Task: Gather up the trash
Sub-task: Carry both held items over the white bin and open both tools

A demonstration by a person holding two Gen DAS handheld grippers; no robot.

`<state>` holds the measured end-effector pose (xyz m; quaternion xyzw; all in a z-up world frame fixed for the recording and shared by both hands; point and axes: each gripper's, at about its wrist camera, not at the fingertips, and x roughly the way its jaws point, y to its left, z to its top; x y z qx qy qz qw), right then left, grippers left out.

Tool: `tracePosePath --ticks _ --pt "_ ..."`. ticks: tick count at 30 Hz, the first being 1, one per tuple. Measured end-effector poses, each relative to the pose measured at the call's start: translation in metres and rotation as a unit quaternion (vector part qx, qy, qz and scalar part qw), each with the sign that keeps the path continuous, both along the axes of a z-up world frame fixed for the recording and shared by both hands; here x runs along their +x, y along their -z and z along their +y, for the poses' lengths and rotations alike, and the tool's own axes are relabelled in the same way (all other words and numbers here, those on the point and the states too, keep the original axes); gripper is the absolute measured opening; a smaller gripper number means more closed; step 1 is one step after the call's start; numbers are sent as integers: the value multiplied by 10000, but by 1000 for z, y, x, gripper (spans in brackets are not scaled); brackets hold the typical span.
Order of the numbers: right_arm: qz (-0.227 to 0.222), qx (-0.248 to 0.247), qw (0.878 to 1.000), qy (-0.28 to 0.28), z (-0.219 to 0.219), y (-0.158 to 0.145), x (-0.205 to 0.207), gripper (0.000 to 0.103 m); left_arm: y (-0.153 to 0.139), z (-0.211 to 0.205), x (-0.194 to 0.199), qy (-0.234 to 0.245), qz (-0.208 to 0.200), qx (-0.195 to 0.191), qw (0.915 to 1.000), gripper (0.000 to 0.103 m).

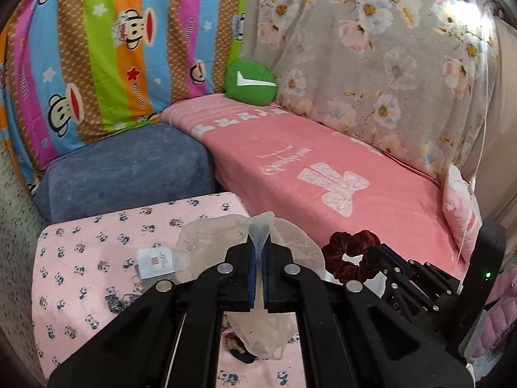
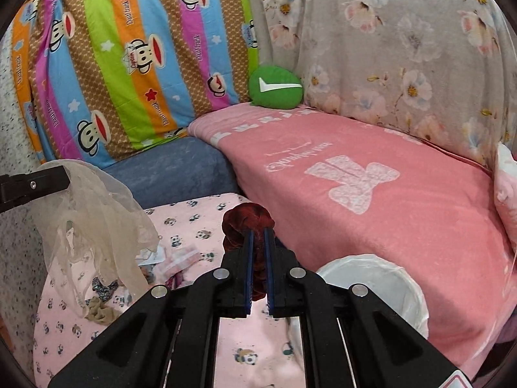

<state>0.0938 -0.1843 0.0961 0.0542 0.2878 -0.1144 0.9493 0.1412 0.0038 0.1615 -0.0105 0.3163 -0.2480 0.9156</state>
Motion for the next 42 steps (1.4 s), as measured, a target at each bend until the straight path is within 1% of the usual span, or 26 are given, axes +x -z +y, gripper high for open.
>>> tracePosePath --ticks 4,9,14,16,17,18,19,20,21,24,29,31,36,38,42 --pt "26 31 9992 404 -41 3 -19 6 1 -50 -4 506 75 -51 9987 2" --pt "158 124 9960 868 -89 19 -41 6 12 -108 -10 1030 285 -97 9942 2" --pt "267 215 9928 1148 -122 32 -55 6 24 -154 -18 1376 442 -49 9895 3" --pt "303 258 9920 1198 -131 37 -58 10 31 -167 -19 1456 504 -64 9880 7" --pt "286 251 9913 1260 -134 38 -60 13 33 -171 -18 1427 542 -43 9883 12" --pt "305 232 9904 1330 -137 39 -61 27 36 -175 -17 1370 568 -12 9889 31" --pt "300 217 9897 1381 -139 40 -62 49 38 -177 -16 1278 567 17 9902 52" --pt "260 197 9890 1440 -141 40 -64 57 39 -178 -15 1188 535 12 9915 57" --pt "198 160 9884 1499 -142 39 -67 62 41 -178 -15 1131 491 12 9924 58" --pt "197 96 9882 1515 -144 39 -69 62 45 -178 -12 1080 504 149 9928 58" --pt "204 119 9893 1442 -138 37 -68 63 52 -164 -8 845 512 222 9949 58" --pt "197 103 9902 1376 -131 37 -67 66 55 -156 -6 759 517 259 9954 58" --pt "187 100 9933 1136 -109 36 -60 68 67 -128 0 465 637 291 9965 58" --pt "217 74 9945 1023 -98 37 -56 69 72 -115 3 320 672 304 9968 60" --pt "280 19 9967 760 -72 40 -48 70 77 -87 5 1 621 365 9974 68"
